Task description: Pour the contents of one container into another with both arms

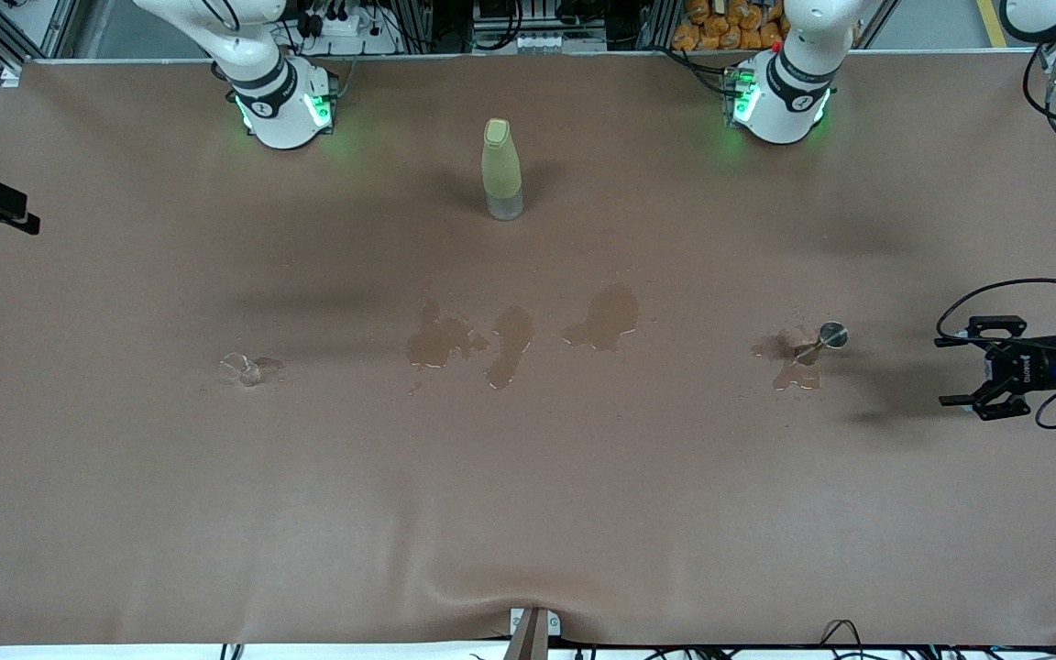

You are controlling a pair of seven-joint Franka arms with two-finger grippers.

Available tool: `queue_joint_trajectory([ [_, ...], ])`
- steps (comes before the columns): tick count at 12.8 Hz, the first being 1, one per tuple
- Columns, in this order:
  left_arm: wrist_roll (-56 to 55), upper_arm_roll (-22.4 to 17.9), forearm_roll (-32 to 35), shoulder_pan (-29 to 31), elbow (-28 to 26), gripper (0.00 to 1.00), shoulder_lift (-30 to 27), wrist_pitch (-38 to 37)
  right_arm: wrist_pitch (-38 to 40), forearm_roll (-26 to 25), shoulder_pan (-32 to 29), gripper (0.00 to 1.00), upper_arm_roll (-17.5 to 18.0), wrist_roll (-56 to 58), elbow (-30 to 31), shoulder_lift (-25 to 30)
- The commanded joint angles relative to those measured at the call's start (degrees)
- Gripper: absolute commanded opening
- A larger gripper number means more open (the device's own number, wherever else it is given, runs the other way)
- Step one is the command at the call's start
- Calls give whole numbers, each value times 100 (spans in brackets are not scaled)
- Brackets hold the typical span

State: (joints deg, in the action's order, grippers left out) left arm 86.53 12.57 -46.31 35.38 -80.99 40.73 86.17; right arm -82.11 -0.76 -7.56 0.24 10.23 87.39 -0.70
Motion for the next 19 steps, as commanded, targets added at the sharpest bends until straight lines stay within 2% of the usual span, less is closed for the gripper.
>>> queue_joint_trajectory([
  [1,-846,-9,603,-224,-75,100,-599,-47,133,-108,-342,100,528,-616,-90,132],
  [4,-2152,-9,755,-312,-83,100,-986,-30,160,-108,-281,100,547,-610,-161,88],
  [6,-2796,0,1245,-488,-49,100,-1285,5,299,-100,-255,100,530,-627,-214,79],
  [9,-3797,-9,1335,-734,215,100,-1418,76,371,-143,87,100,250,-654,-249,79],
  [11,-4456,0,1999,-1040,215,100,-1768,84,327,-144,298,100,-23,-619,-249,61],
  [12,-5121,0,2369,-1190,215,100,-1883,85,301,-144,378,100,-137,-618,-249,61],
  [13,-5763,0,2677,-1322,215,100,-1997,93,248,-126,387,100,-191,-618,-249,61],
  [17,-6451,0,3556,-1980,207,100,-2419,111,142,-91,413,100,-226,-662,-232,61],
  [19,-8283,8,4075,-2324,198,100,-2604,102,151,-91,431,100,-235,-689,-232,61],
])
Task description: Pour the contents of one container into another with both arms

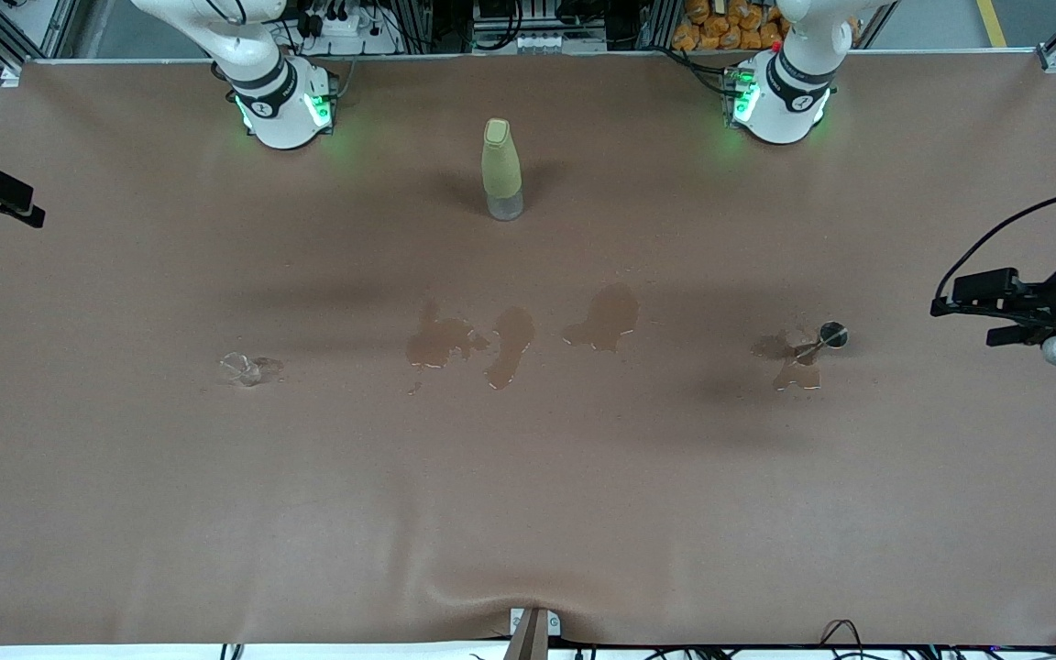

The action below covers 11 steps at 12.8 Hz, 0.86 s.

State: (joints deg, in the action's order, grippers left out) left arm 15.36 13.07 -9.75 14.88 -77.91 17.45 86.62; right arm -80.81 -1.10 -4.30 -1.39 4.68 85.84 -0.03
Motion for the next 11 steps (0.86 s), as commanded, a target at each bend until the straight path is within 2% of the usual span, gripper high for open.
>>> queue_joint_trajectory([
  [1,-1585,-24,552,-353,-110,100,-355,57,22,-57,123,100,-72,-134,-76,-6],
  [3,-1693,-15,597,-380,-110,100,-408,48,22,-57,237,100,-185,-134,-76,-6],
  [6,-1581,-50,632,-311,-154,100,-707,4,4,-57,281,100,-212,-134,-67,-6],
  [9,-1396,-112,641,-275,-137,100,-716,-13,-13,-48,263,100,-203,-125,-67,-23],
  [11,-1413,-60,719,-328,-128,100,-708,-13,-57,222,229,100,-203,-107,-58,-41],
])
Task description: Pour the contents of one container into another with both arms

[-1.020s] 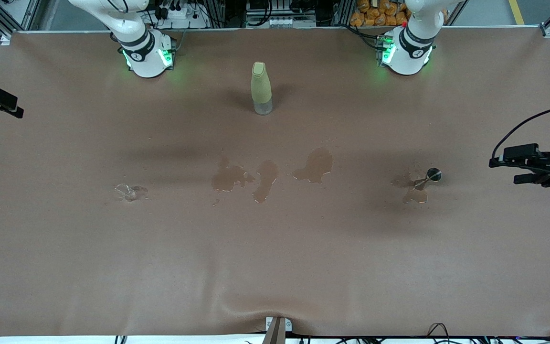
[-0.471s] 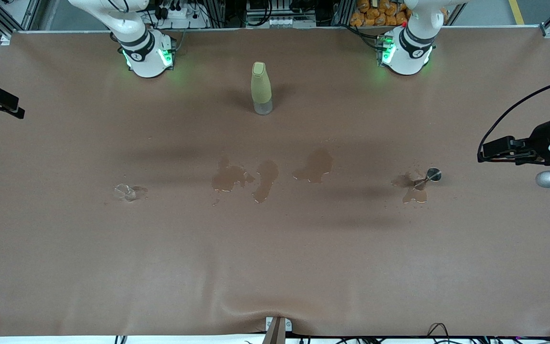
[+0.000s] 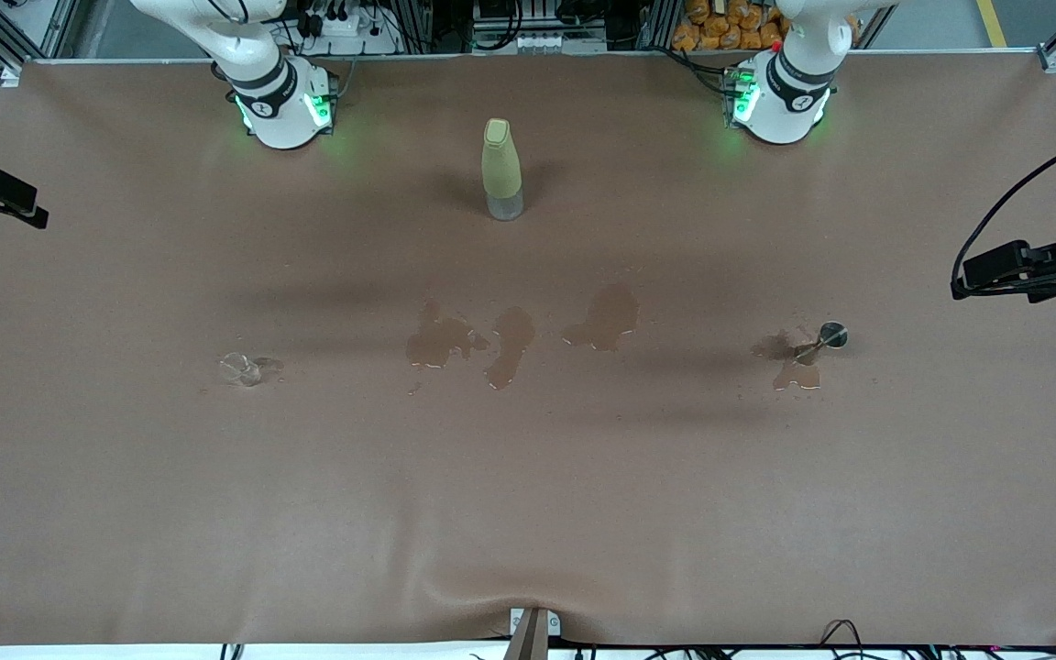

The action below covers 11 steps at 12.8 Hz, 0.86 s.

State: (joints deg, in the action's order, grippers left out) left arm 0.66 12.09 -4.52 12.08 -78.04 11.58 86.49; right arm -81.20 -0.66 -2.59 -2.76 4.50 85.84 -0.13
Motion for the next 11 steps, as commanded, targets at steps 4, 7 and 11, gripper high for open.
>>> queue_joint_trajectory([
  [4,-22,-135,241,-486,-176,100,-358,-18,-291,233,83,100,-66,-116,-76,-66],
  [7,-250,-654,373,-1198,-317,100,-560,-89,-300,311,101,100,-66,-125,-67,-75],
  [11,-295,-637,926,-1401,-878,100,-920,243,-326,321,74,100,-66,-116,-76,-83],
])
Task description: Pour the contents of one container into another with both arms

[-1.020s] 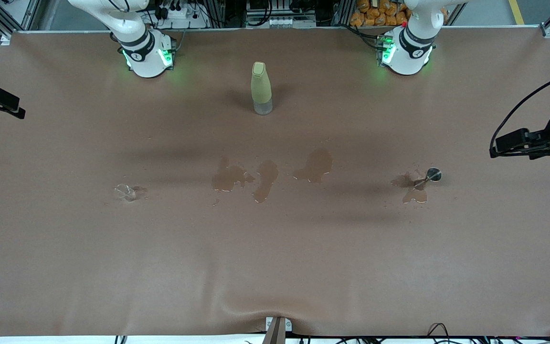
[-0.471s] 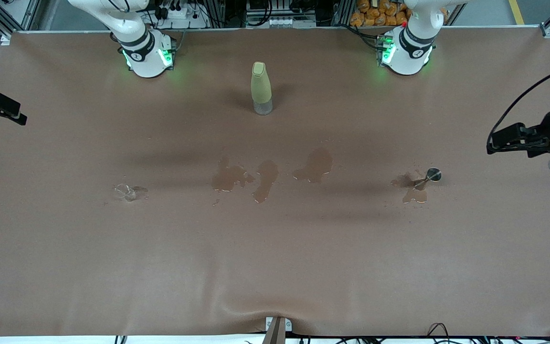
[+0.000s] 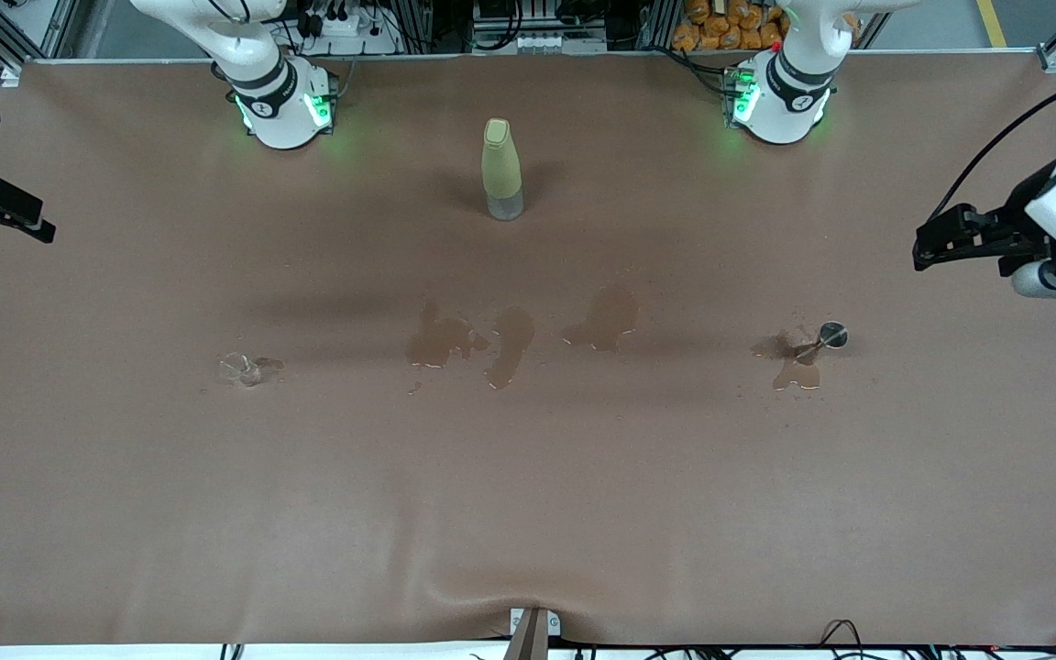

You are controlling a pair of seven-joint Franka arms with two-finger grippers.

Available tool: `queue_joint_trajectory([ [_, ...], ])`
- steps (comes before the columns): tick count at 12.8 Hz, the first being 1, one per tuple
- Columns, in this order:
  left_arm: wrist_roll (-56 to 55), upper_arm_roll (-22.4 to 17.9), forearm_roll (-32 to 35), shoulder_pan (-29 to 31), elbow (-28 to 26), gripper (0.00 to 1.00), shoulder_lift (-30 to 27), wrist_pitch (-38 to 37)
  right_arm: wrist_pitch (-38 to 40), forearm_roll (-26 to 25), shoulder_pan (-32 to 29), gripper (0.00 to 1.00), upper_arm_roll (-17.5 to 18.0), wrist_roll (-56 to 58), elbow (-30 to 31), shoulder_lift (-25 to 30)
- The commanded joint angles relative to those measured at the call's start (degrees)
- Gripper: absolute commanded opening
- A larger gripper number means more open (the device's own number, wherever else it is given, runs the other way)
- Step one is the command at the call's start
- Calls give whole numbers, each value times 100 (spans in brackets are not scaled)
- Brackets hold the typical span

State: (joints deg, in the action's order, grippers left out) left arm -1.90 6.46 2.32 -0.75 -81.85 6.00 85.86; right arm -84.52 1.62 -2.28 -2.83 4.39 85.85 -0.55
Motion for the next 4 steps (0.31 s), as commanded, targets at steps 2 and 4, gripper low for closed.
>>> queue_joint_trajectory([
  [2,-39,-66,216,-74,-691,100,-432,650,15,84,26,100,-60,-79,-86,-67],
  [4,-56,-66,85,-83,-745,100,-433,696,6,67,9,100,-60,-69,-94,-102],
])
